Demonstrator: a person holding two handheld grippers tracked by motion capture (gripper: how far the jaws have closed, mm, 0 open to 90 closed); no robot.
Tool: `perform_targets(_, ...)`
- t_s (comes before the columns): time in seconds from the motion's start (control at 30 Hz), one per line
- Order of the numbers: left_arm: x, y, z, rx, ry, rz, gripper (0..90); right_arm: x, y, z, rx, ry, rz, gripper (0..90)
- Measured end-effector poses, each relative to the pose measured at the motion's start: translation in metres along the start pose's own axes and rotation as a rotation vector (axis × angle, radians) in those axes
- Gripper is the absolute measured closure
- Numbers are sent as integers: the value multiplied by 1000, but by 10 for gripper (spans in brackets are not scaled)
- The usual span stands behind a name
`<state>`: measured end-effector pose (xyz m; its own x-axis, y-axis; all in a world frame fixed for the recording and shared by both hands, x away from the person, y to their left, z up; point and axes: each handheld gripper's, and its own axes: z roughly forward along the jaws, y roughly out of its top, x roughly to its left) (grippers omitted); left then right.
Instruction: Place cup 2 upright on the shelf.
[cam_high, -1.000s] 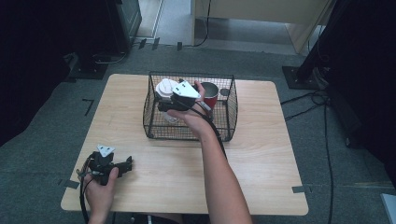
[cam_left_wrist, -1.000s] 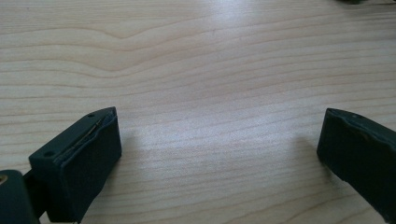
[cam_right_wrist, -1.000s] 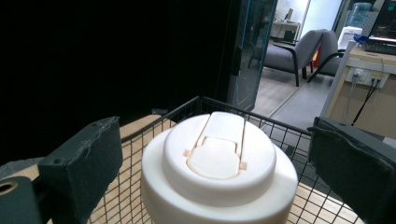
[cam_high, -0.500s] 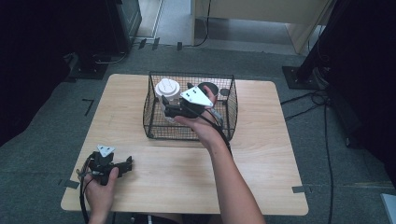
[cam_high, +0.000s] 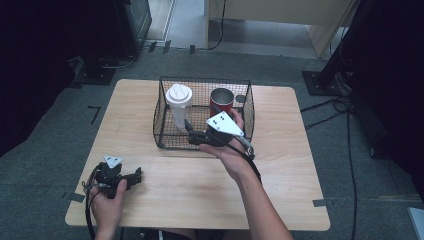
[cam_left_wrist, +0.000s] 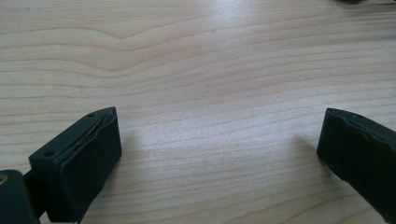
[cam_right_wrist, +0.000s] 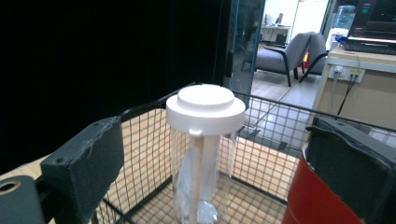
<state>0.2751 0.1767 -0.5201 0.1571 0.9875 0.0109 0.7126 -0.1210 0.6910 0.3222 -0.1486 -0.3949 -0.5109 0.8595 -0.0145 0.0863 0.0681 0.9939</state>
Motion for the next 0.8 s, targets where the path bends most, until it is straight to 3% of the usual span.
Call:
perform_targets(0.43,0,0,0,1,0,0,4,-5,-15,-39,-11,-42,-22,58)
perform_targets(0.5,0,0,0,0,-1,-2,4,-7,-19,-44,-12,-59,-46,58)
perform_targets(0.8,0,0,0,0,-1,0,4,-24,-43,-75,-8,-105,-12,58)
